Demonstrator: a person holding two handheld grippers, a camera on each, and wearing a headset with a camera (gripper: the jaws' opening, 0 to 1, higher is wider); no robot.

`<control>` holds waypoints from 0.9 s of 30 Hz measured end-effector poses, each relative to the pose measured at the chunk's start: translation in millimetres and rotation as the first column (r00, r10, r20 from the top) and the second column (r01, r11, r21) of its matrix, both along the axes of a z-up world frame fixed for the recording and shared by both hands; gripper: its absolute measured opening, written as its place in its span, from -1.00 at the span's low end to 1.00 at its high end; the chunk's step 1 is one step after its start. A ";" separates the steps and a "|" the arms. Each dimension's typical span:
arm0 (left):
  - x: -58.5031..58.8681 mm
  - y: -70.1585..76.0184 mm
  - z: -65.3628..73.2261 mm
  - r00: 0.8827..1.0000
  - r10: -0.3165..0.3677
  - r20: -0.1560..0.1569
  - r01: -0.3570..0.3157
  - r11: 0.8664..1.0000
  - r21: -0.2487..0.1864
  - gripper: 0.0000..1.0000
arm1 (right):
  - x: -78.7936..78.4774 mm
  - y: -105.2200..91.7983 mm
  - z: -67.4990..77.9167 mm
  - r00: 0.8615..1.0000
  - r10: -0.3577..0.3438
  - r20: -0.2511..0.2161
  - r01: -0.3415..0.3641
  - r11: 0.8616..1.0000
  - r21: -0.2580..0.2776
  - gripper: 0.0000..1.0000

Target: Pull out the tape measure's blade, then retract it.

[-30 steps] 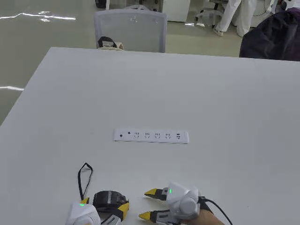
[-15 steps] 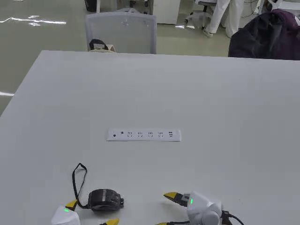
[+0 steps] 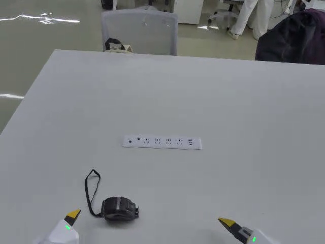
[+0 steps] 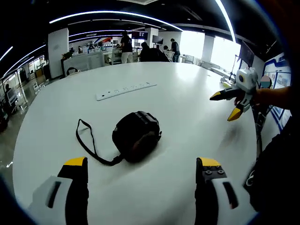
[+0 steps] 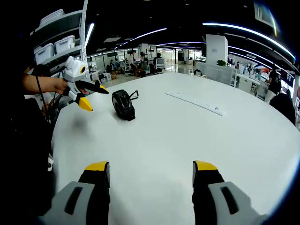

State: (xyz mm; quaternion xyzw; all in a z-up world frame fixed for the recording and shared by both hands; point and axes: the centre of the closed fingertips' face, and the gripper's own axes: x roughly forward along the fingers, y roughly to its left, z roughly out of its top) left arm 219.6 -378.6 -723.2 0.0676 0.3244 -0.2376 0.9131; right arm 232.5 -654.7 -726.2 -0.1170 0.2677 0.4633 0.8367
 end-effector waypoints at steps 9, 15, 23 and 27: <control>-20.2 0.4 6.2 0.999 -0.037 -0.007 0.037 0.999 -0.002 0.98 | -12.4 -23.8 6.3 0.994 -0.110 -0.025 0.110 0.994 -0.009 0.68; -26.1 7.6 12.6 1.000 -0.009 0.005 0.009 0.999 -0.041 0.98 | -17.1 -22.4 17.7 0.993 -0.118 -0.002 0.118 0.993 0.015 0.80; -28.6 12.8 12.8 1.000 -0.012 0.020 0.013 0.999 -0.039 0.98 | -14.3 -17.6 27.9 0.993 -0.098 0.061 0.097 0.995 0.012 0.88; -27.8 11.8 14.7 1.000 -0.012 0.029 0.013 0.999 -0.046 0.98 | -15.5 -16.4 26.9 0.994 -0.094 0.055 0.093 0.996 0.011 0.88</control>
